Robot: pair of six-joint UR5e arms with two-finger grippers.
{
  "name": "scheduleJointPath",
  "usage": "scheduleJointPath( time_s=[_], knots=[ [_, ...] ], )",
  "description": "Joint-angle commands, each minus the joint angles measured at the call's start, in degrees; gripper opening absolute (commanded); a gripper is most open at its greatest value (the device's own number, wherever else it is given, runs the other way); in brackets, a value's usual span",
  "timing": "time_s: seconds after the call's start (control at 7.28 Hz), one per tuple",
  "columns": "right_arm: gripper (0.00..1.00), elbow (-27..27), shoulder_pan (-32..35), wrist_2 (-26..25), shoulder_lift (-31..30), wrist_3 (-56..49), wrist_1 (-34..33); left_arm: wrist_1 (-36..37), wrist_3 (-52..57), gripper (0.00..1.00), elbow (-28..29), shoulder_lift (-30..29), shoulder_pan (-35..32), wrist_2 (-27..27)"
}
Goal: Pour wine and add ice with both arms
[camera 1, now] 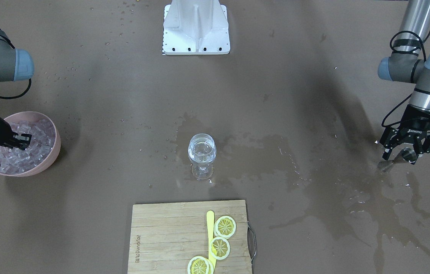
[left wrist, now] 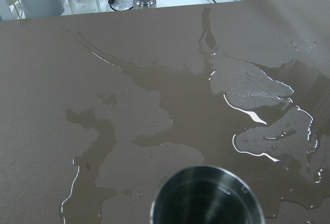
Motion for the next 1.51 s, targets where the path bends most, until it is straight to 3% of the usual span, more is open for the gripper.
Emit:
scheduleJointPath(
  time_s=[0.0,0.27,0.96,1.1,1.37],
  knots=[
    [0.25,2.7,1.2,2.3,0.0,0.3,-0.5,-0.2,0.0,0.9,0.5,0.1,0.1,0.9],
    [0.25,3.0,2.8,2.6,-0.1,0.1,-0.5,-4.2,0.1,0.9,2.5,0.2,0.5,1.7],
    [0.26,4.2,6.3,2.3,0.1,-1.0,-0.5,-4.7,0.1,0.9,2.6,0.1,3.9,6.9],
    [0.2,5.1,6.7,2.5,0.1,-1.0,-0.5,-4.7,0.2,0.9,2.7,0.2,3.9,6.9],
    [0.19,5.9,6.8,2.6,0.1,-1.0,-0.5,-4.6,0.4,0.9,2.8,-0.1,4.0,6.9]
  ],
)
